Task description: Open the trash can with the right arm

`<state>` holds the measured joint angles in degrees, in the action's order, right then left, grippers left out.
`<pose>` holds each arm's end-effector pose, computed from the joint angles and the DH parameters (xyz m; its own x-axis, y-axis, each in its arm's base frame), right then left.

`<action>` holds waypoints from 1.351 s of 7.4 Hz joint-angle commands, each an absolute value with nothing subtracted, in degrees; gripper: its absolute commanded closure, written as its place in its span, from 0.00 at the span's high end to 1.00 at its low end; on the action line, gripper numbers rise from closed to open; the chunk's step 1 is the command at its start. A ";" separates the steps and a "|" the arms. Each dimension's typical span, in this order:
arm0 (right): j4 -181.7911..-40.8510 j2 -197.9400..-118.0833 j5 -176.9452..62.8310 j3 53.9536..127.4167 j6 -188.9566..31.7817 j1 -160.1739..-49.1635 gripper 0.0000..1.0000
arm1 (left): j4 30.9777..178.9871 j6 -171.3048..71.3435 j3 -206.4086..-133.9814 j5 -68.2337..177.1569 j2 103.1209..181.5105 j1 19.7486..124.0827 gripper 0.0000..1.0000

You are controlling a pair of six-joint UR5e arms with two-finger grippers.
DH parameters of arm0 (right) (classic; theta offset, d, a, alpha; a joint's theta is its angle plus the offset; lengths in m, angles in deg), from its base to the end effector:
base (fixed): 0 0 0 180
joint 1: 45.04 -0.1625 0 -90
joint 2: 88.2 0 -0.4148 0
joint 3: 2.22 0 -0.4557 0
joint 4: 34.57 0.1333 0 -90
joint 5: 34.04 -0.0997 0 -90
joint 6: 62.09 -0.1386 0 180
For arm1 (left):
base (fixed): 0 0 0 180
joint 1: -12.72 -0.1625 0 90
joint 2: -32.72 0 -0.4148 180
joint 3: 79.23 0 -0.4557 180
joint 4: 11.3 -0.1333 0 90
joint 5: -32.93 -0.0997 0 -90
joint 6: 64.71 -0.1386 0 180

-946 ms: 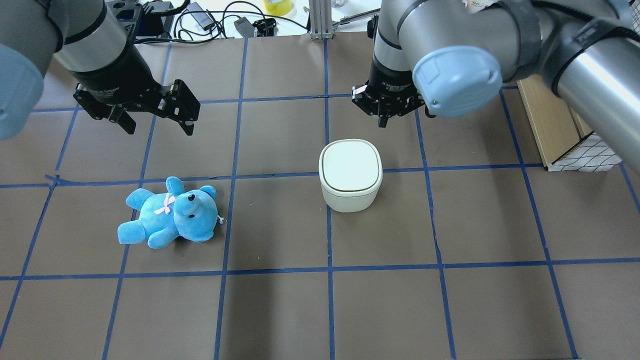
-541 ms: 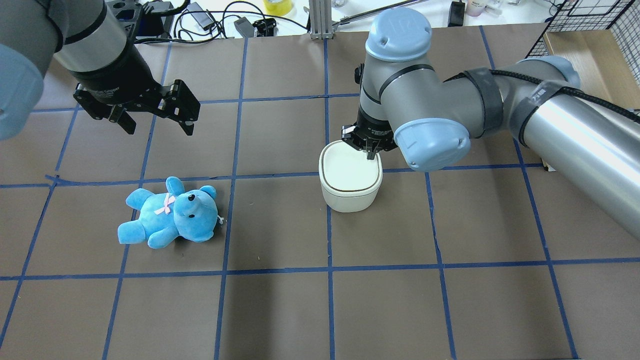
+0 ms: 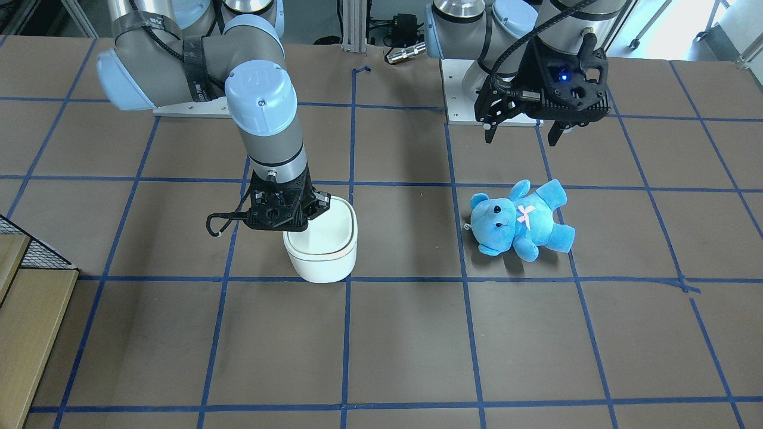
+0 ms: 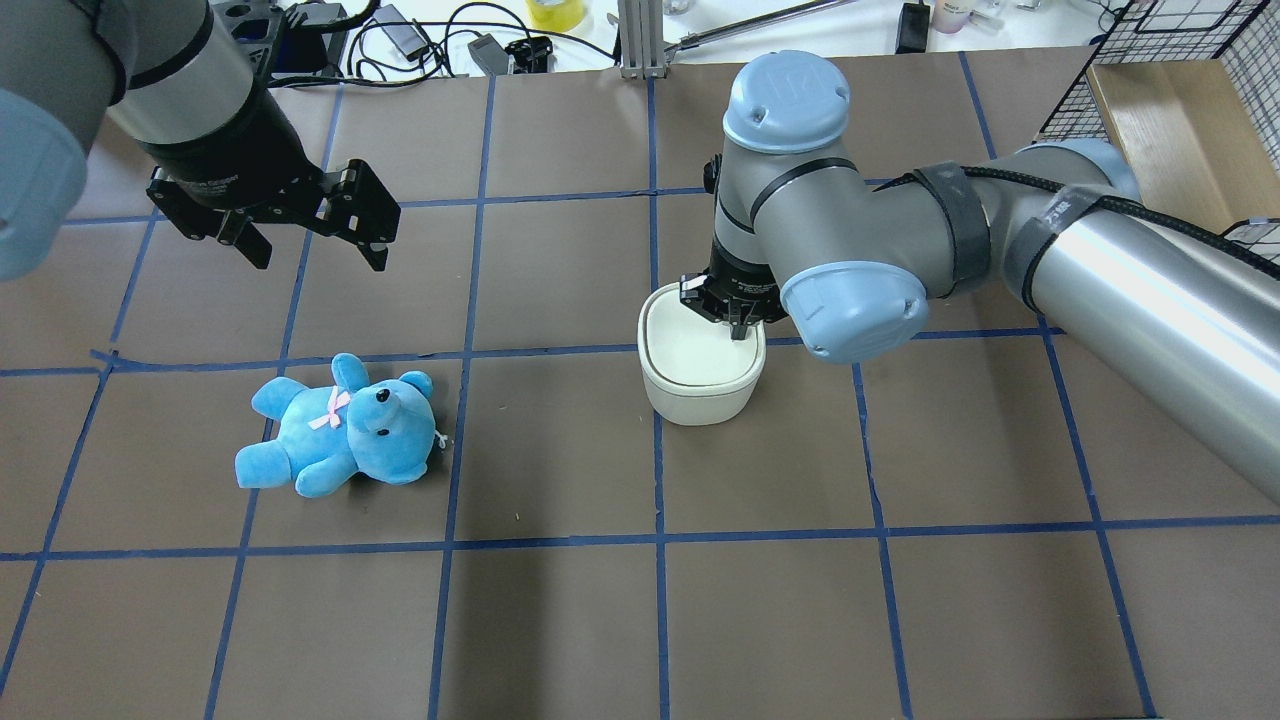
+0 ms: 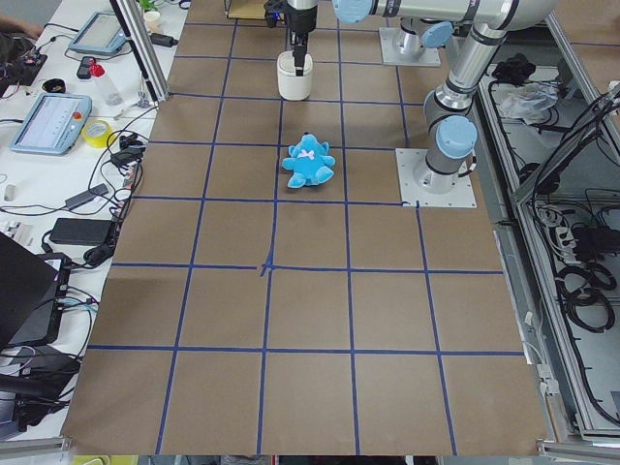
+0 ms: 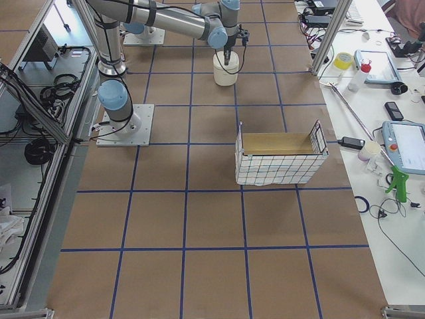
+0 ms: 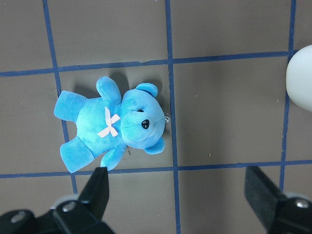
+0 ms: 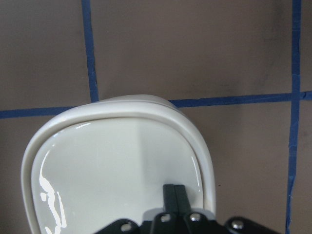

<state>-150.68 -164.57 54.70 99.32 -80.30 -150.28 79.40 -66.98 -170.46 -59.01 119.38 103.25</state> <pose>0.2925 -0.5548 0.2349 -0.9983 0.0515 -0.0260 0.0517 0.9986 -0.0087 -0.1335 -0.5331 0.4573 -0.9982 0.0480 -0.0348 0.0488 0.9985 -0.0232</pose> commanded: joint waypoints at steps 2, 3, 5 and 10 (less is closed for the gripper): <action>-142.39 -169.83 55.52 92.56 -80.37 -149.63 1.00 | 79.41 -67.00 -170.46 -59.01 119.38 103.25 1.00; -136.32 -170.55 56.05 87.65 -79.67 -148.84 1.00 | 79.41 -67.00 -170.46 -59.01 119.38 103.25 1.00; -126.47 -170.56 55.88 78.67 -76.18 -143.60 1.00 | 79.41 -67.00 -170.46 -59.01 119.38 103.25 1.00; -125.10 -170.73 56.05 77.85 -72.55 -142.24 1.00 | 79.41 -66.91 -170.46 -59.01 119.38 103.25 1.00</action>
<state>-125.15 -170.70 56.02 77.89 -72.61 -142.22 79.41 -66.95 -170.46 -59.01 119.38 103.25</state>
